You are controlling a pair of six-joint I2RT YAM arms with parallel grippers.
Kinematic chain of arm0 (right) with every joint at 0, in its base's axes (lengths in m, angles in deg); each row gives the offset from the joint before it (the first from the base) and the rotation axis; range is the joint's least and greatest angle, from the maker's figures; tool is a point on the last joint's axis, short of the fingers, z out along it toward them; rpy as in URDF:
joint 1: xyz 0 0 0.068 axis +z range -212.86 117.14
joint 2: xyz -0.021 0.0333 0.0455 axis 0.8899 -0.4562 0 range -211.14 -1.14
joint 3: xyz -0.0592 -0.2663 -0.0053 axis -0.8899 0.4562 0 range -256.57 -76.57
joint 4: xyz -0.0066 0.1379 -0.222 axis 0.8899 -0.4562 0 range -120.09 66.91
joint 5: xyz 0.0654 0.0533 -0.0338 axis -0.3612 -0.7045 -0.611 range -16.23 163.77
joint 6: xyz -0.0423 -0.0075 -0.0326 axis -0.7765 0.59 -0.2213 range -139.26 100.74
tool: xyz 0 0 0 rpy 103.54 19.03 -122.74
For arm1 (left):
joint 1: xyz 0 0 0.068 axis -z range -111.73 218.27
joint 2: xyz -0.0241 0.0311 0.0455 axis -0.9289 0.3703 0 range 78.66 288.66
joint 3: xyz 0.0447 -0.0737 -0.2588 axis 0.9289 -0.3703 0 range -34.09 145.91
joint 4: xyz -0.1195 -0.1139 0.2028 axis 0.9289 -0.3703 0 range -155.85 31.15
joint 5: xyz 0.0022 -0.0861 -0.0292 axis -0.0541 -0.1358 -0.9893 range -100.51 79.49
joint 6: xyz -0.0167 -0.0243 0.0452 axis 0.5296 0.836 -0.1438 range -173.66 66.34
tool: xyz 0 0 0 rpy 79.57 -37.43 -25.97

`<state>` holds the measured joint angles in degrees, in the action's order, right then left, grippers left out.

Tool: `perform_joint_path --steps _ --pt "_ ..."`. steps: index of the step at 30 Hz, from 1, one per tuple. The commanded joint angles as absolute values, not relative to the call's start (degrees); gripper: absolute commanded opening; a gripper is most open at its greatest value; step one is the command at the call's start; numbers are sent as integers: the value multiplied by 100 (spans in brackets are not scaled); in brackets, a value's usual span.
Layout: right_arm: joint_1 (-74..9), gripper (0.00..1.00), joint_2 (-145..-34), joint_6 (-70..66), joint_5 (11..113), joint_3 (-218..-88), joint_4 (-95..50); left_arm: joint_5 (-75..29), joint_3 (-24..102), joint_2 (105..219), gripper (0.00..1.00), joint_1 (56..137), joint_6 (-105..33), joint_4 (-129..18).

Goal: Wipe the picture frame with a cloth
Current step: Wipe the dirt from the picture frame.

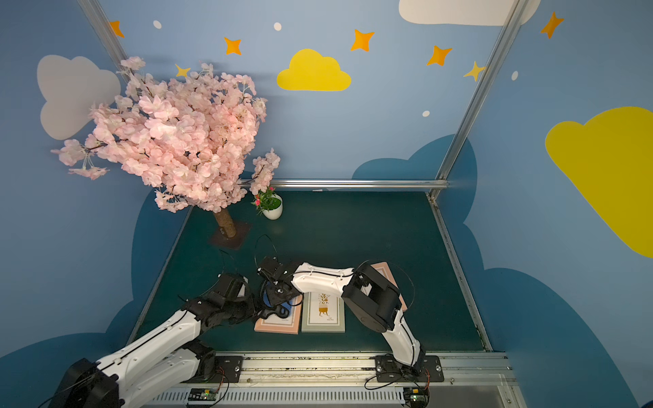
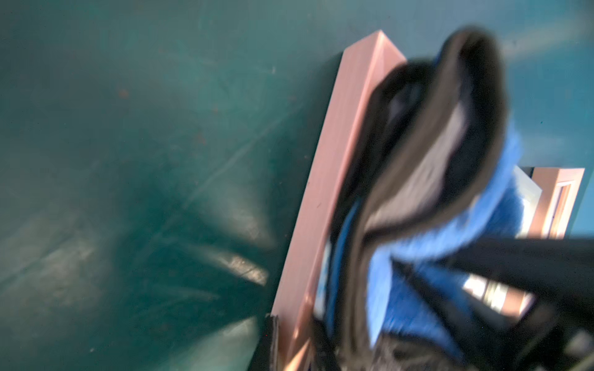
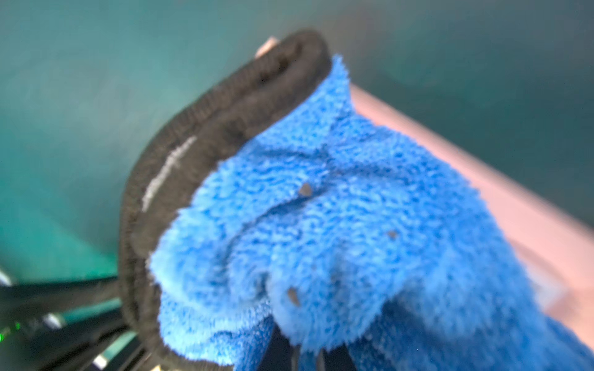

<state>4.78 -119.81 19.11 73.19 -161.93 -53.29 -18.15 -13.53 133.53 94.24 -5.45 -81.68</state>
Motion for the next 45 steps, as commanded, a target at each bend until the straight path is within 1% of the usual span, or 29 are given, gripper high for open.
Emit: perform_joint_path --steps 1,11,17,25,35,45 --pt "798 0 -12002 2160 6906 -15738 -5644 -1544 -1544 13714 11 9441 -448 -8832" --pt "1245 0 -11559 2589 6681 -15208 -5491 -1442 -1548 13749 8 9444 -356 -8909" --pt "1237 0 -11710 2623 6735 -15115 -5421 -1449 -1580 13684 5 9438 -338 -8939" --pt "796 0 -11904 2461 6925 -15196 -5327 -1464 -1573 13794 4 9437 -338 -8909" --pt "192 0 -12381 2036 7367 -15662 -5508 -1445 -1579 13895 3 9444 -292 -8882" --pt "-316 0 -12367 1831 7726 -15836 -5611 -1389 -1570 13832 3 9437 -259 -8939"
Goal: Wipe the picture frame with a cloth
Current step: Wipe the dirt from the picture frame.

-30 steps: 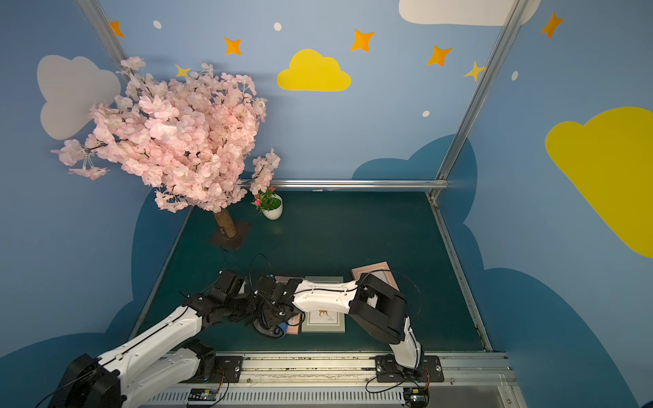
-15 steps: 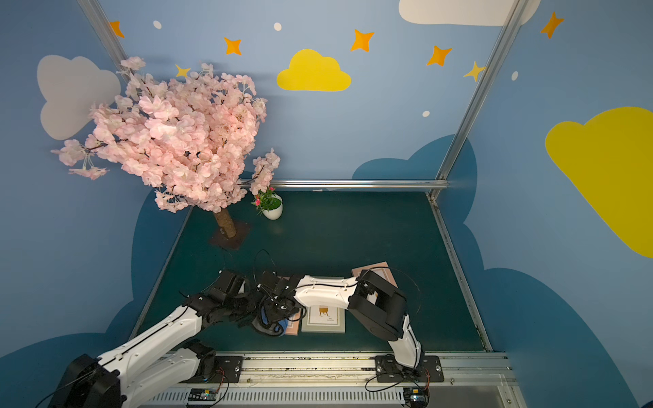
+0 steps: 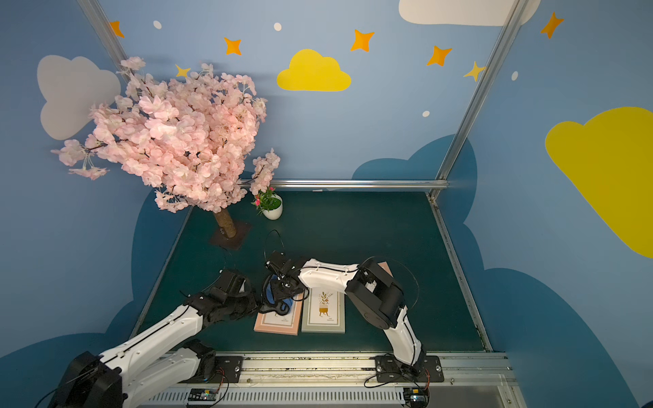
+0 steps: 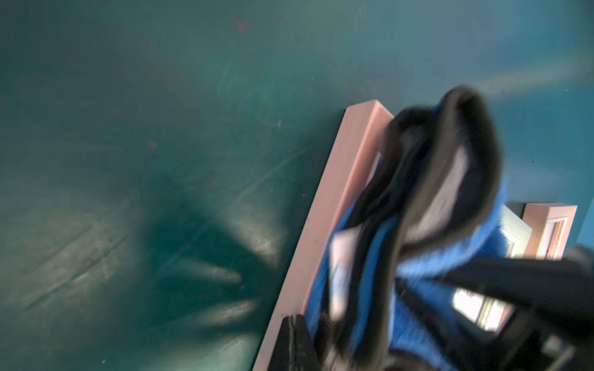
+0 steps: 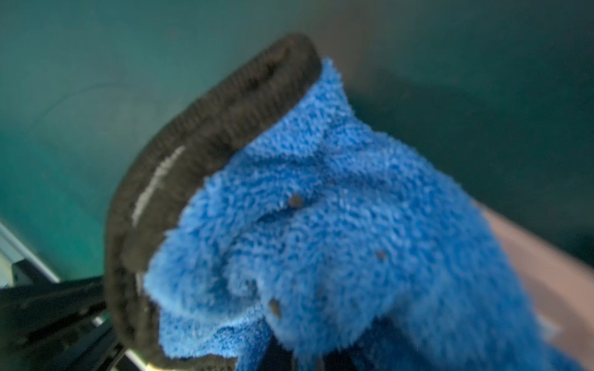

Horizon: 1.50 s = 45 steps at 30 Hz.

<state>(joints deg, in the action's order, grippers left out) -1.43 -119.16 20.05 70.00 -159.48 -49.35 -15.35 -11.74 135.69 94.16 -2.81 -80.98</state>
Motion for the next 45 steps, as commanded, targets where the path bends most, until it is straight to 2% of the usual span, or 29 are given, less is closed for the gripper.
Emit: perform_joint_path --steps 1,9,25,36,45 --pt "-318 0 -12379 1804 7737 -15883 -5668 -1385 -1569 13838 3 9440 -259 -8937" --pt "46 0 -12304 1802 7759 -15749 -5886 -1341 -1554 13832 3 9442 -251 -8937" --pt "1189 0 -11357 2367 7593 -14857 -6022 -1270 -1554 13833 3 9440 -232 -8953" --pt "1001 0 -11642 2307 7684 -14839 -5798 -1273 -1546 13887 3 9438 -224 -8939" --pt "305 0 -11946 2014 7768 -14990 -5469 -1301 -1542 14029 3 9451 -223 -8878"
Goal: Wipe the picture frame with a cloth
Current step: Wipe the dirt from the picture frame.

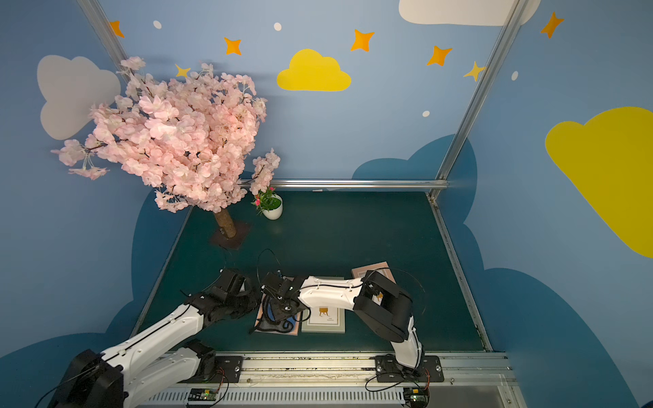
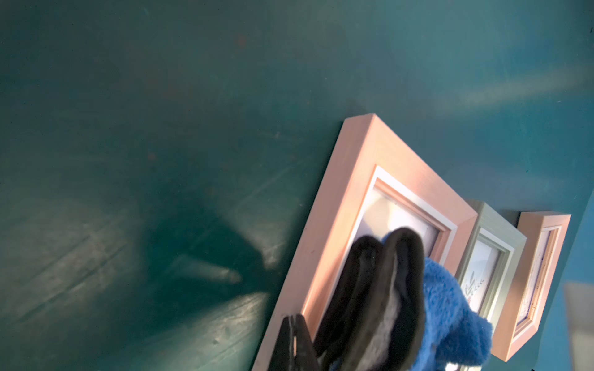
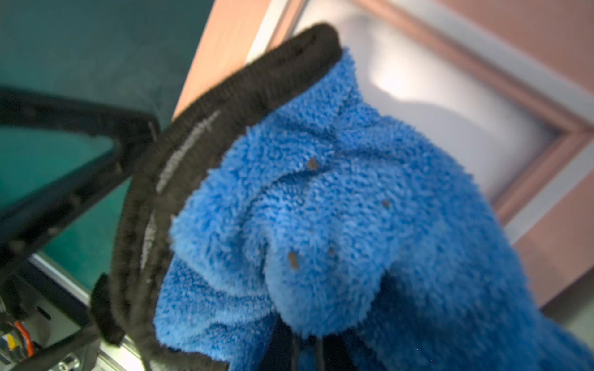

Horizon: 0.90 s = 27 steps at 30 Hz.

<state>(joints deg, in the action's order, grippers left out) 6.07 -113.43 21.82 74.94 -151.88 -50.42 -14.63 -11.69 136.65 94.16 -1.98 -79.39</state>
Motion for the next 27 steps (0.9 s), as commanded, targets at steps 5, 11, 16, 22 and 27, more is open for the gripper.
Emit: perform_joint_path --steps 5,11,16,22,27 --pt "-13 0 -12160 1815 7893 -15342 -5489 -1348 -1502 14158 3 9456 -259 -8838" --pt "-248 0 -12362 1766 7997 -15621 -5473 -1378 -1514 14045 3 9455 -277 -8929" --pt "-279 0 -12502 1765 7978 -15812 -5540 -1387 -1654 13726 3 9467 -189 -8909" --pt "41 0 -12138 1744 8216 -15635 -5939 -1540 -1672 13715 3 9466 -221 -8859" --pt "481 0 -11761 1959 8227 -15245 -6166 -1567 -1741 13724 3 9463 -224 -8744"
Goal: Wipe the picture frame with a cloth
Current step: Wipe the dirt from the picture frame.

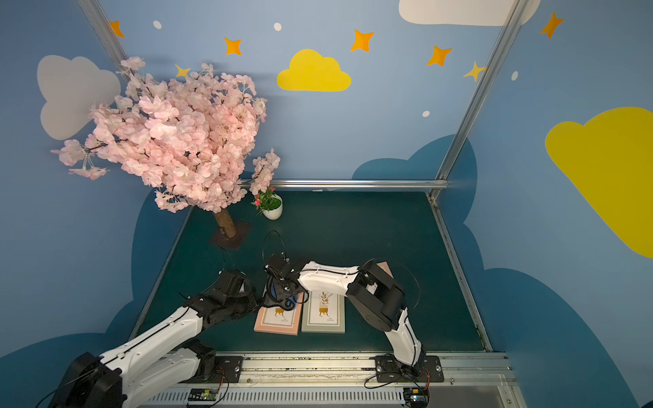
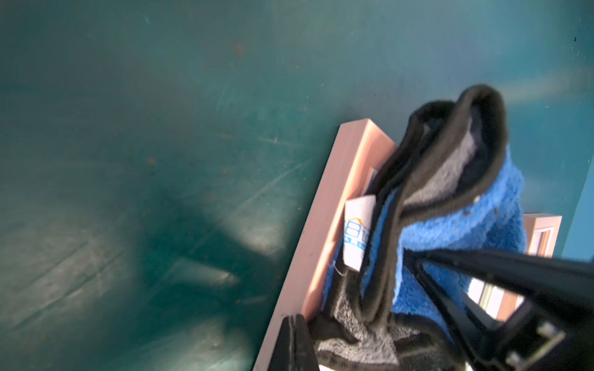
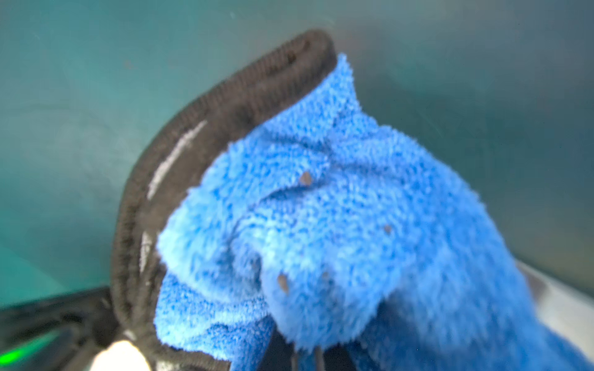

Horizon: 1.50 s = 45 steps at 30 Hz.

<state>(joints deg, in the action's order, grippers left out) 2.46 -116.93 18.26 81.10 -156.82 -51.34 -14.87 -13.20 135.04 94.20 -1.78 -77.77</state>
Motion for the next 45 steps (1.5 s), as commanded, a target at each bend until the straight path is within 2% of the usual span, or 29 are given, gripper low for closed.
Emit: perform_joint_path --steps 1,9,17,25,45 --pt "591 0 -11669 2007 8264 -15180 -6217 -1540 -1716 13757 3 9465 -233 -8758" --pt "1343 0 -11149 2389 8439 -15064 -6711 -1525 -1638 13881 3 9468 -268 -8806" --pt "1550 0 -10706 2820 8370 -14500 -6529 -1517 -1655 13813 5 9463 -264 -8839" --pt "1276 0 -11242 2569 8230 -14654 -6206 -1535 -1671 13793 5 9474 -250 -8838" --pt "-108 0 -12171 1460 8359 -15687 -5884 -1549 -1765 13601 5 9473 -173 -8847"
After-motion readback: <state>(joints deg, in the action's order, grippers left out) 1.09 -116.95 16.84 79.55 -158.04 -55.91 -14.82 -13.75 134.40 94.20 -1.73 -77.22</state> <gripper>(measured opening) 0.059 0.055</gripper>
